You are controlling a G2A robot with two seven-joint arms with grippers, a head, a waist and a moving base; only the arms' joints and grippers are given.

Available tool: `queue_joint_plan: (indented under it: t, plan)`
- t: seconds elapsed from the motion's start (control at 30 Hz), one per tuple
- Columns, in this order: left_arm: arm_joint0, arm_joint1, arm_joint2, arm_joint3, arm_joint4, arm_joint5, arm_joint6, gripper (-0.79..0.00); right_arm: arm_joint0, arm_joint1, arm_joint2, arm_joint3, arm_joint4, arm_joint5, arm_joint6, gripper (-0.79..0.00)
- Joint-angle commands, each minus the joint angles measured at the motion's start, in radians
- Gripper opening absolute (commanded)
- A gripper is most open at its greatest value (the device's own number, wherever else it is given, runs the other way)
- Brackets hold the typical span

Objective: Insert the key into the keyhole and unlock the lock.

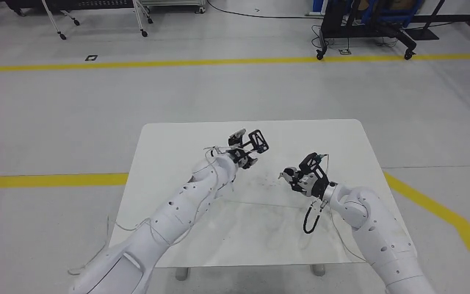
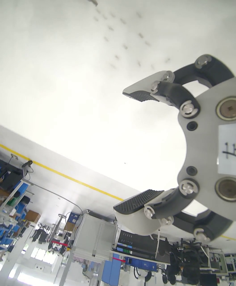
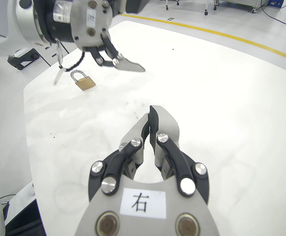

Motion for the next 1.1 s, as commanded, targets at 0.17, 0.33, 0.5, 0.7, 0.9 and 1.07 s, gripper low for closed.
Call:
queue_joint_plan:
  t: [0.17, 0.33, 0.5, 0.7, 0.9, 1.07]
  plan:
    - [0.340, 0.123, -0.314, -0.526, 0.130, -0.088, -0.052, 0.000, 0.000, 0.000, 0.000, 0.000, 0.000, 0.000, 0.000, -0.785]
    - [0.483, 0.149, -0.422, -0.654, 0.112, -0.111, -0.027, 0.000, 0.000, 0.000, 0.000, 0.000, 0.000, 0.000, 0.000, -0.785]
    - [0.483, 0.149, -0.422, -0.654, 0.112, -0.111, -0.027, 0.000, 0.000, 0.000, 0.000, 0.000, 0.000, 0.000, 0.000, -0.785]
    - [0.484, 0.149, -0.414, -0.663, 0.119, -0.115, -0.011, 0.000, 0.000, 0.000, 0.000, 0.000, 0.000, 0.000, 0.000, -0.785]
    - [0.450, 0.142, -0.420, -0.643, 0.063, -0.071, 0.063, 0.000, 0.015, -0.006, -0.002, 0.021, 0.199, -0.035, 0.018, -0.785]
    - [0.447, 0.138, -0.440, -0.627, -0.086, -0.094, 0.098, 0.000, 0.105, -0.015, -0.025, 0.126, 0.697, -0.078, 0.205, -0.785]
